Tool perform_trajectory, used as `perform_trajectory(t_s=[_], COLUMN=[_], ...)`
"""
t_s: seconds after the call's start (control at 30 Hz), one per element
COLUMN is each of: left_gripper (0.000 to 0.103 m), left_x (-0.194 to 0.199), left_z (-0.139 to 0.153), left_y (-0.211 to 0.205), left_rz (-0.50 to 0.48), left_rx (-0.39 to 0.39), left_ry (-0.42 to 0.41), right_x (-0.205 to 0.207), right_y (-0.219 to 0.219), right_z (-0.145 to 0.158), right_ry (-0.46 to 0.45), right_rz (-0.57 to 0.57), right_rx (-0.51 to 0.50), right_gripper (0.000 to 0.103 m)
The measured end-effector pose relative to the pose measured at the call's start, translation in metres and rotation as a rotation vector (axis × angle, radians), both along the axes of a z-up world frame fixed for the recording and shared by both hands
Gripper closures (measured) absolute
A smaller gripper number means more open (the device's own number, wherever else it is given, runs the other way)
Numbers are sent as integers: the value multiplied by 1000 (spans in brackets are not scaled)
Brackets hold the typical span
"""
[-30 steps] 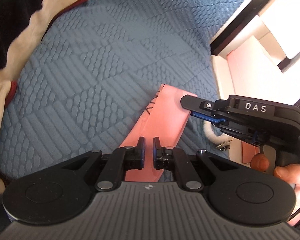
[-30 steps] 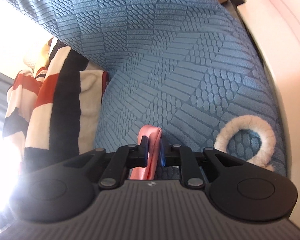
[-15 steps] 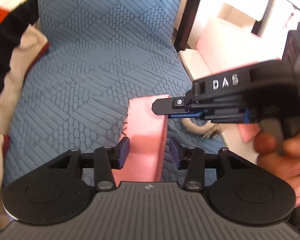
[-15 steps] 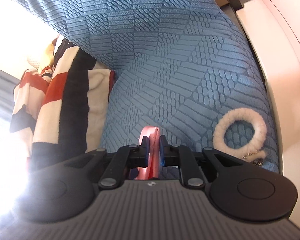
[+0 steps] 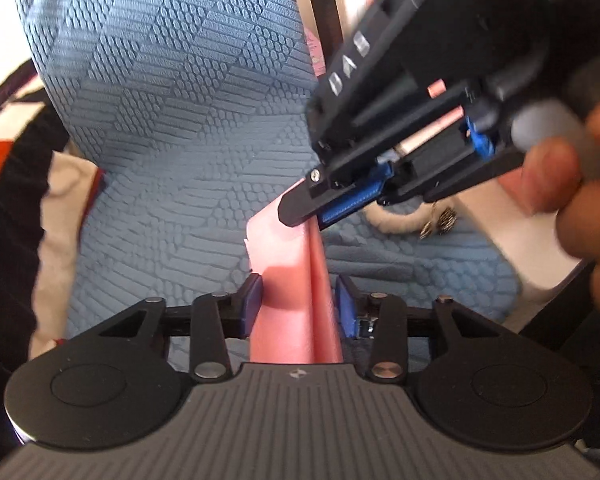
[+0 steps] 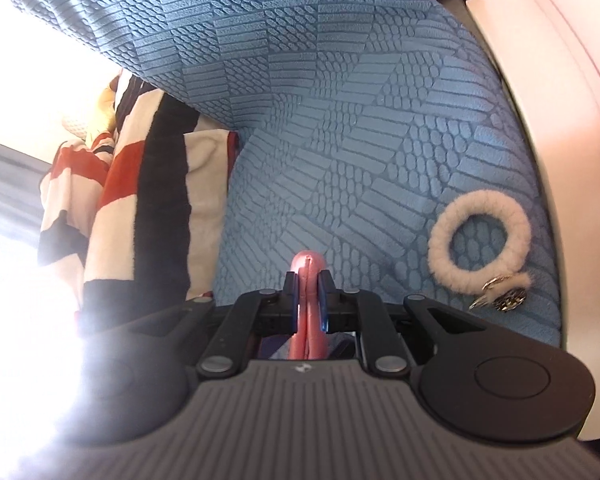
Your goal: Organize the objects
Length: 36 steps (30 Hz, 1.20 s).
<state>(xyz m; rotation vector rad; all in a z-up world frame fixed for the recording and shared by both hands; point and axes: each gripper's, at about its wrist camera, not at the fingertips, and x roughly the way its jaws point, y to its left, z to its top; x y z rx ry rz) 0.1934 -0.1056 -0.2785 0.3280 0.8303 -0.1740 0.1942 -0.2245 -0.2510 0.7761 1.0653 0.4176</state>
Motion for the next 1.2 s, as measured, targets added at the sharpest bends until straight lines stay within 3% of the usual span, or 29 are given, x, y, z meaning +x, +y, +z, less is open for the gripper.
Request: perform_trajectory(t_s=[0.33, 0.73, 0.93, 1.07, 1.2], left_gripper=[68, 72, 86, 89, 90], left_x=[-6, -12, -10, -6, 2], left_z=[-12, -15, -14, -10, -5], left_y=[-9, -5, 0, 8, 23], left_rz=[24, 75, 82, 108, 164], left_rx=[136, 174, 141, 76, -28], left_ry=[22, 56, 61, 80, 112], right_x=[-1, -5, -4, -6, -11], right_y=[6, 4, 6, 6, 4], right_z=[-7, -6, -1, 10, 23], right_ry=[34, 20, -15, -75, -150], right_rz=[16, 15, 23, 15, -7], right_rx=[-4, 10, 0, -43, -159], right_gripper=[90, 90, 85, 85, 59])
